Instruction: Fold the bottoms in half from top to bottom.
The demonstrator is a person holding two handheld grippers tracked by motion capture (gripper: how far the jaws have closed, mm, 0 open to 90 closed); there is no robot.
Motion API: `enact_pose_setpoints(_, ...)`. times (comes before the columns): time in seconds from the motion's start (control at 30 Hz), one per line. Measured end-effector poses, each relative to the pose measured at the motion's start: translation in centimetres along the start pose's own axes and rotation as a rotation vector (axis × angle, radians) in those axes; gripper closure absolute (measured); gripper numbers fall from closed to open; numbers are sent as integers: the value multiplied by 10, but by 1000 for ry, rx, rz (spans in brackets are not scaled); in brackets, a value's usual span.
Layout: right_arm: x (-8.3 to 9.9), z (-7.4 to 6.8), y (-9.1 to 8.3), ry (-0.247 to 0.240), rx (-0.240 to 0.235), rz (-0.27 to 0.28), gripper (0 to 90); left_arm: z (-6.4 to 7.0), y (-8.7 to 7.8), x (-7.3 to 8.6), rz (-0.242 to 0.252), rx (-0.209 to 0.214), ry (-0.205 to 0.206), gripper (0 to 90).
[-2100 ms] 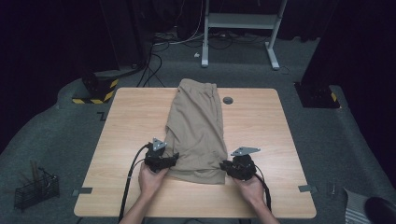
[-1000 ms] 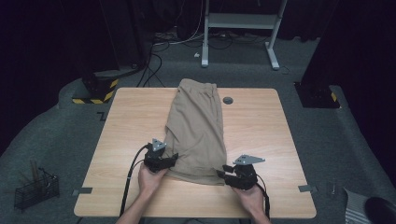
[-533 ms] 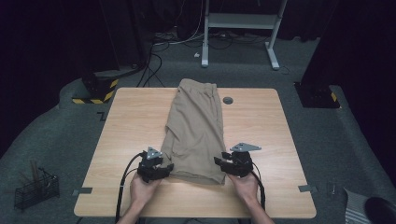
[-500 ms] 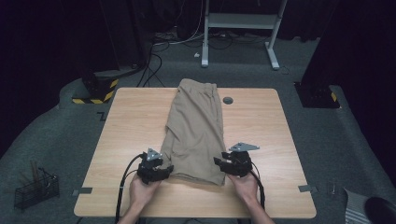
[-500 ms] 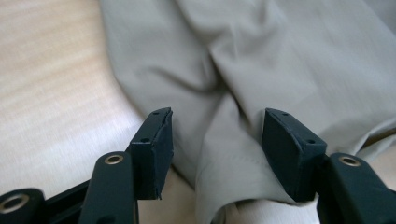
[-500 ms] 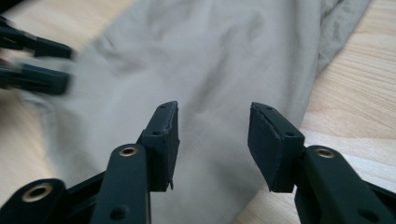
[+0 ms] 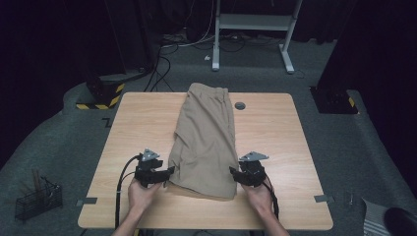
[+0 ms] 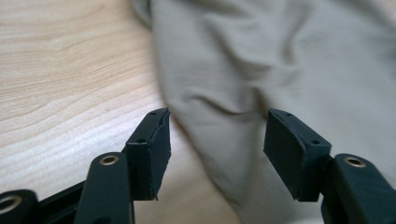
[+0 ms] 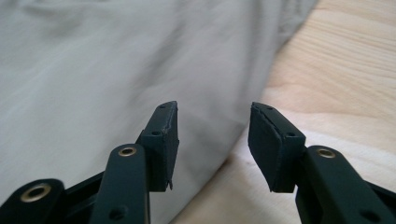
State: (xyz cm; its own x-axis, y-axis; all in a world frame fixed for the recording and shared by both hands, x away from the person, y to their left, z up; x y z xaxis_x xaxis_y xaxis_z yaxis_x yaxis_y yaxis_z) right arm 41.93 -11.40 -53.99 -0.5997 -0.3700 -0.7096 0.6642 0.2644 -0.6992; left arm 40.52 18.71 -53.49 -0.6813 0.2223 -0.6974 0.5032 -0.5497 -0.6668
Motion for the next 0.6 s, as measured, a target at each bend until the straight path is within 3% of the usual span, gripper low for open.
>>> enact_pose_setpoints(0.13,-2,4,11,9,5,-35,628,-12,21,1,-79,-25,-14,460)
enact_pose_setpoints(0.2,1,3,17,-13,0,-63,726,-12,25,0,-74,-28,6,543)
enact_pose_setpoints(0.3,4,0,19,-83,18,-57,851,-11,27,0,-76,-19,17,715)
enact_pose_setpoints(0.4,3,0,17,-108,21,-54,886,-13,21,1,-83,-24,31,874)
enact_pose_setpoints(0.5,2,9,11,-83,29,-33,889,-19,4,3,-40,-31,18,899)
enact_pose_setpoints(0.6,0,18,5,-36,9,-10,886,-18,-5,3,-15,10,-2,899)
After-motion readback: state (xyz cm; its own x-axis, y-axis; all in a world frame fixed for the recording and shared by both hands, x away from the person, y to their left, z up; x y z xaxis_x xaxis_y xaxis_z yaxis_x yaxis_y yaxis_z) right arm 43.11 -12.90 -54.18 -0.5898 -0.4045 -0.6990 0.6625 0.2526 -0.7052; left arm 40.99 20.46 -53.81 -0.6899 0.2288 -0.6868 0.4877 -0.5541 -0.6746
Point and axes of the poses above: each handheld gripper's, and its own axes: y roughly forward along the jaws, x roughly out of its underside, z roughly to its right, the point moved 6 cm from there along y, roughly forward along the jaws, and after that the axes turned 11 degrees about x, right-handed, at the moved point
